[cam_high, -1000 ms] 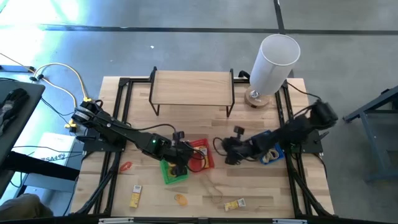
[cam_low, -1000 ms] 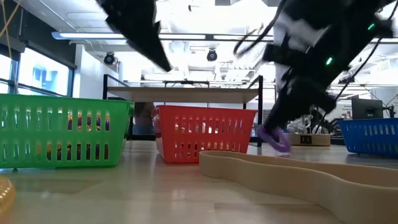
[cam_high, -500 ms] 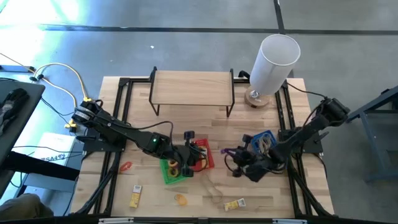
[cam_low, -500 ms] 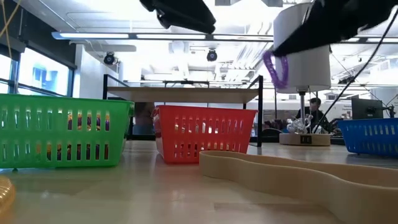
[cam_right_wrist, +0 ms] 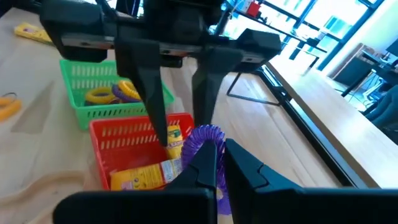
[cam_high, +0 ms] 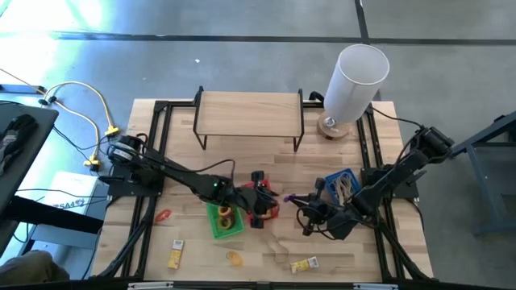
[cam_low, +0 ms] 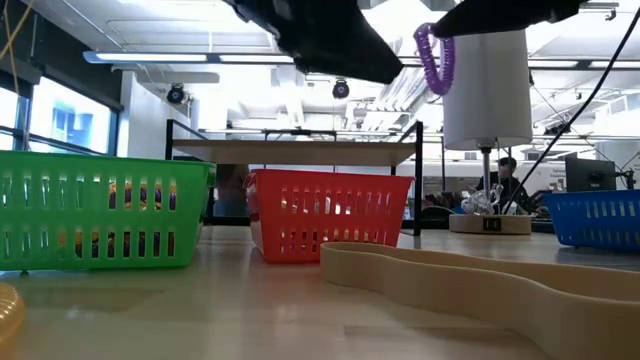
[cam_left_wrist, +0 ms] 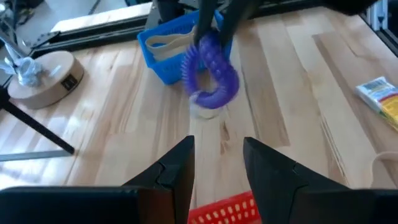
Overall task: Pick & Place Office Desk Supplies
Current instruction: Put the violet spring keychain into the green bin
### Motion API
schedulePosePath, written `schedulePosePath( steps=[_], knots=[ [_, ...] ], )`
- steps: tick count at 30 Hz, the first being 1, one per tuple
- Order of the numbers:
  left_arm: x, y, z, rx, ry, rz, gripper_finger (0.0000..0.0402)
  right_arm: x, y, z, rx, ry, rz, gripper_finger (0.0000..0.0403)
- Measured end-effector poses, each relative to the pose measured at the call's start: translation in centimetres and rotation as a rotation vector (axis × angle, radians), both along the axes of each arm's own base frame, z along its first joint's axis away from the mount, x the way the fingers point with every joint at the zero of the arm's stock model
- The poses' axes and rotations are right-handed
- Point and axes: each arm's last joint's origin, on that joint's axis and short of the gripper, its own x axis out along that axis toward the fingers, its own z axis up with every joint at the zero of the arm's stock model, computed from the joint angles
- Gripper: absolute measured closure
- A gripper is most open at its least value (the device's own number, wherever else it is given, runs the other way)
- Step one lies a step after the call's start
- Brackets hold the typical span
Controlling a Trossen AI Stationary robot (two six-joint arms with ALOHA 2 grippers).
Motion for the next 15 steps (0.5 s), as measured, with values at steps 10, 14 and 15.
schedulePosePath(
  steps=[10,14,15],
  knots=[
    [1.0,0.0,-0.4,-0.037,-0.073,-0.015,0.0271,0.4,-0.3,-0.2,-0.003,0.007,-0.006,0.0399],
    [1.2,0.3,-0.2,-0.051,-0.09,-0.005,0.0271,0.5,-0.4,-0.2,0.009,0.014,0.008,0.0399],
    [1.2,0.2,-0.1,-0.058,-0.101,-0.003,0.0271,0.6,-0.5,-0.2,0.009,0.014,0.005,0.0399]
  ],
)
